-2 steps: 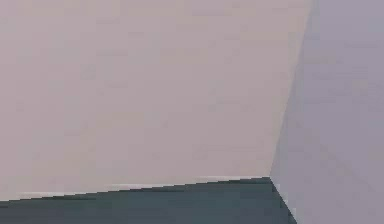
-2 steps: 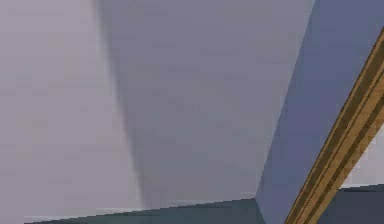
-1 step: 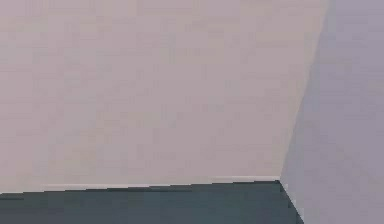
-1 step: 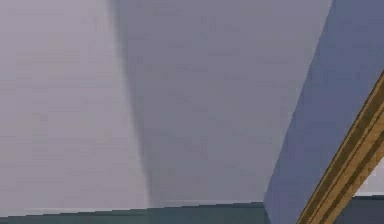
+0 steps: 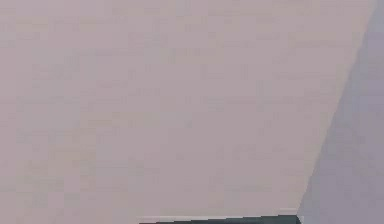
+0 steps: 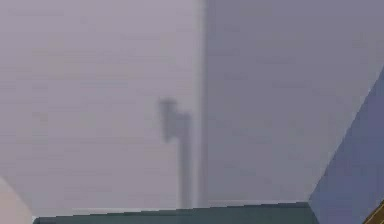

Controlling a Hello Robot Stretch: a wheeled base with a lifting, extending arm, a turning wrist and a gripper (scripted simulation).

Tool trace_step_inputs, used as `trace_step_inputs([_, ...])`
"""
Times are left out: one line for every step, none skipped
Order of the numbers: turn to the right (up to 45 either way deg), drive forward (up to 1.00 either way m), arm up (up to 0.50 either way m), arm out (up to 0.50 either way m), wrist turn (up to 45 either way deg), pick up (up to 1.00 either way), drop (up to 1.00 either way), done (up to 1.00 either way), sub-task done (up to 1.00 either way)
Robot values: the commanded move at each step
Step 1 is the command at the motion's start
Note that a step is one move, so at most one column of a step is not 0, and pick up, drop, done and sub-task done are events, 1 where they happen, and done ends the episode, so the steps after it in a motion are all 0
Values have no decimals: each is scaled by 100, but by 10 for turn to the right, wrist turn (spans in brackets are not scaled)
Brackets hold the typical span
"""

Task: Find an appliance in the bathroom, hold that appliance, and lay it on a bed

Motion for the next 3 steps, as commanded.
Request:
trace_step_inputs([-450, 0, 0, 0, 0, 0, 0, 0, 0])
trace_step_inputs([0, 30, 0, 0, 0, 0, 0, 0, 0])
trace_step_inputs([-420, 0, 0, 0, 0, 0, 0, 0, 0])
